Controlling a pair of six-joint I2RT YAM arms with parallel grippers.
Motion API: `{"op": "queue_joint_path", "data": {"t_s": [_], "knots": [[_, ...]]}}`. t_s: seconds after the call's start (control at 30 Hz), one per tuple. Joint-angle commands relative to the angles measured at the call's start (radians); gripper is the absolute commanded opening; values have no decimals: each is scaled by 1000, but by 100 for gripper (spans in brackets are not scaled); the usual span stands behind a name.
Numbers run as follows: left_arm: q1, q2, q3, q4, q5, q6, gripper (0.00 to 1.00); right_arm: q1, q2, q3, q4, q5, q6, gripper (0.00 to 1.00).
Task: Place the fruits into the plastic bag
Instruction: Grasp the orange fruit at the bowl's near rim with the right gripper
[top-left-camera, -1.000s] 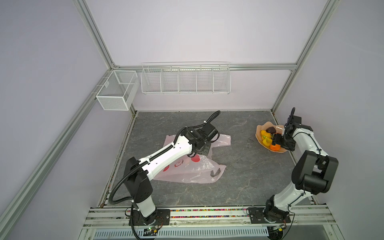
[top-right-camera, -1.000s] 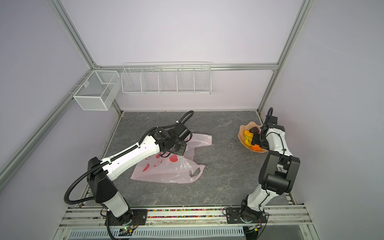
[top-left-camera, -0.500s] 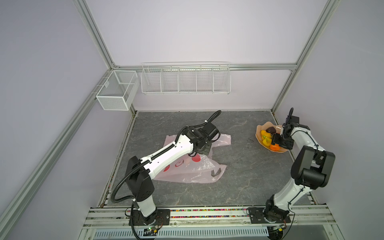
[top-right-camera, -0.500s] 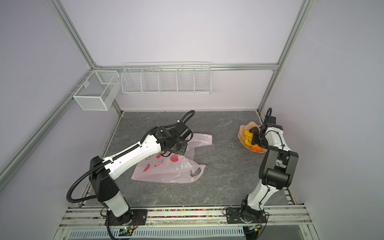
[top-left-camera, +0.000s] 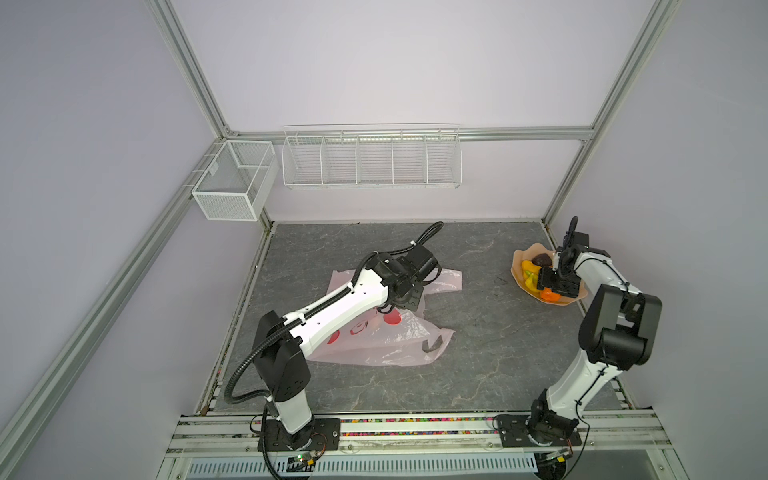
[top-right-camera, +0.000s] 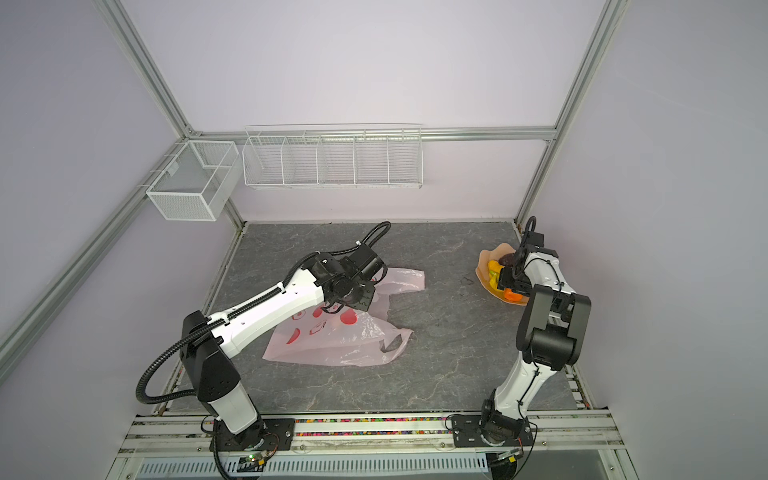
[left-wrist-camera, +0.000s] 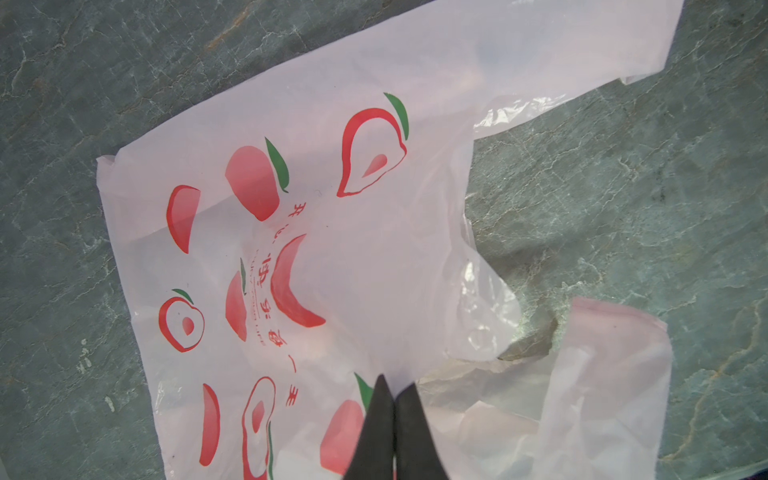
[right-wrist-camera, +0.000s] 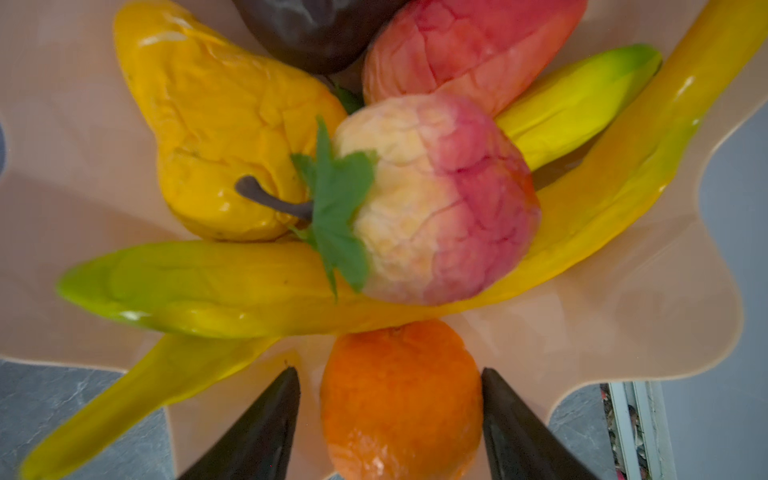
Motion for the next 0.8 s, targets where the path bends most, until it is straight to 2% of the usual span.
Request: {"op": "queue_joint_path", "data": {"t_s": [0.0, 0.4, 0.77], "knots": [[4, 10, 36, -25, -8, -1, 0, 3, 19, 22, 0, 13, -19, 64], [4, 0, 34, -35, -18, 2, 0, 2, -10, 29, -11, 27, 23, 36], [3, -9, 35, -35, -18, 6, 0, 4, -137, 24, -36, -29, 72, 33]]}}
